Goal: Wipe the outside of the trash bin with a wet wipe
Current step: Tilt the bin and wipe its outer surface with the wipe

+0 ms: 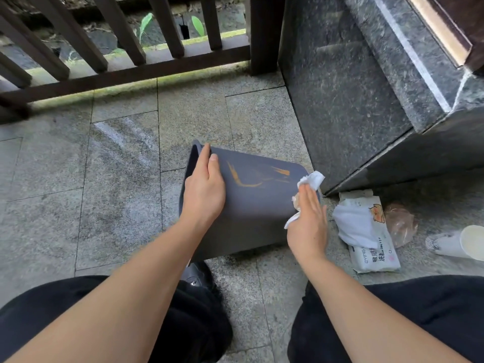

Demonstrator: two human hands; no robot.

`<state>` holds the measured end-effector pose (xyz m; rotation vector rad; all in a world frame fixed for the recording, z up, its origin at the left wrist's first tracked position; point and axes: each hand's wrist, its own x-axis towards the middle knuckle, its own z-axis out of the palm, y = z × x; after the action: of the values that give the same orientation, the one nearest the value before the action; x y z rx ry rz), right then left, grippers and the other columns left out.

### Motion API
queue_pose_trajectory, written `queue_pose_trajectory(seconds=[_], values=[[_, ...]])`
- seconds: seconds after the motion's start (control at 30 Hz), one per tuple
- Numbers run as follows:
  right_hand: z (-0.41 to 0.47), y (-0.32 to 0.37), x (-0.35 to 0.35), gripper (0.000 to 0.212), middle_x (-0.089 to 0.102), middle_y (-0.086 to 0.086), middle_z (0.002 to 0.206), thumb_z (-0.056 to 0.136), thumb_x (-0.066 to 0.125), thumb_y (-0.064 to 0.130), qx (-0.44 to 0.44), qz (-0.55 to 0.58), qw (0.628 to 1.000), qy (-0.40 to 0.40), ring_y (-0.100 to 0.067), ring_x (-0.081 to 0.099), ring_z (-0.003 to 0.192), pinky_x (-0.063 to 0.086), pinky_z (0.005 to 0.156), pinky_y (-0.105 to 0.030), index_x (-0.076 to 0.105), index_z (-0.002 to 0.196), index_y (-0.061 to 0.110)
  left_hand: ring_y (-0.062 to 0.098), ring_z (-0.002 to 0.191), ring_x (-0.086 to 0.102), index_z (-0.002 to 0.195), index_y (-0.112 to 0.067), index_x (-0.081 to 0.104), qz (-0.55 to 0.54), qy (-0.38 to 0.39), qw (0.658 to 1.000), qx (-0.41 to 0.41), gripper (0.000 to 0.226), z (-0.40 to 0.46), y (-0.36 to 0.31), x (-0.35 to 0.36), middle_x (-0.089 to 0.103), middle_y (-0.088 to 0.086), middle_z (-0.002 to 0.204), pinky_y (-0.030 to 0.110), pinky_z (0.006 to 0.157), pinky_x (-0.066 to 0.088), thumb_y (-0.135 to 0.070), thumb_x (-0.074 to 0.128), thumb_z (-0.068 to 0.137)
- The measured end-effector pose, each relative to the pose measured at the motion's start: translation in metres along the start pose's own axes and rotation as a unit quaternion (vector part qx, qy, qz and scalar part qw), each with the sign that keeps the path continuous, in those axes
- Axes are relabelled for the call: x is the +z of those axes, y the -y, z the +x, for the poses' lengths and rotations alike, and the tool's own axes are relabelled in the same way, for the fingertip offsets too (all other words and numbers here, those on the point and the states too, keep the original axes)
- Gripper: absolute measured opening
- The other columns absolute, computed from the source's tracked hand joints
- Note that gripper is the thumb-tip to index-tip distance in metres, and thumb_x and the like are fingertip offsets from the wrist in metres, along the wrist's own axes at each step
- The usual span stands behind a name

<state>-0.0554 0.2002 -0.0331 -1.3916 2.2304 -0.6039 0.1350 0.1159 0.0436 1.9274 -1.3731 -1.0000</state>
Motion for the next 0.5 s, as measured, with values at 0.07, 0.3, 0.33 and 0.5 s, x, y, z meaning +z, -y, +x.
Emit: queue_pose_trajectory(seconds=[0.07, 0.3, 0.33, 0.5], values=[[0.008, -0.003, 0.001, 0.081, 0.031, 0.004, 0.157, 0.075, 0.048, -0.014, 0.019, -0.002, 1.000, -0.011, -0.016, 0.026, 0.144, 0.019, 0.117, -0.046, 0.033, 0.148, 0.017, 0.022, 0.139, 0.033, 0.151, -0.045, 0.028, 0.001, 0.004, 1.000, 0.002, 0.052, -0.003, -0.001, 0.001, 0.040, -0.007, 0.152, 0.028, 0.100, 0.022, -0.055, 0.025, 0.100], [-0.003, 0.047, 0.002, 0.075, 0.033, -0.001, 0.156, 0.080, 0.046, -0.009, -0.077, -0.014, 0.997, -0.006, -0.014, 0.022, 0.146, 0.003, 0.121, -0.039, 0.030, 0.151, 0.010, 0.019, 0.142, 0.029, 0.149, -0.053, 0.022, -0.017, 0.023, 1.000, 0.003, 0.052, -0.013, -0.001, -0.001, 0.034, -0.017, 0.154, 0.033, 0.109, 0.019, -0.062, 0.020, 0.098], [-0.012, 0.066, 0.003, 0.078, 0.034, -0.002, 0.155, 0.076, 0.050, -0.008, -0.130, 0.003, 0.992, -0.001, -0.015, 0.024, 0.146, 0.005, 0.121, -0.040, 0.031, 0.150, 0.010, 0.020, 0.141, 0.030, 0.150, -0.052, 0.021, -0.010, 0.026, 1.000, 0.011, 0.052, -0.015, -0.003, 0.000, 0.034, -0.016, 0.154, 0.033, 0.109, 0.020, -0.062, 0.020, 0.098], [-0.042, 0.116, 0.008, 0.080, 0.046, -0.008, 0.148, 0.067, 0.065, 0.005, -0.245, 0.111, 0.963, 0.017, -0.016, 0.033, 0.142, 0.019, 0.118, -0.046, 0.041, 0.143, 0.004, 0.018, 0.140, 0.033, 0.149, -0.052, 0.023, 0.005, 0.037, 0.998, 0.043, 0.053, -0.019, -0.005, 0.002, 0.037, -0.014, 0.153, 0.036, 0.111, 0.023, -0.062, 0.019, 0.098]])
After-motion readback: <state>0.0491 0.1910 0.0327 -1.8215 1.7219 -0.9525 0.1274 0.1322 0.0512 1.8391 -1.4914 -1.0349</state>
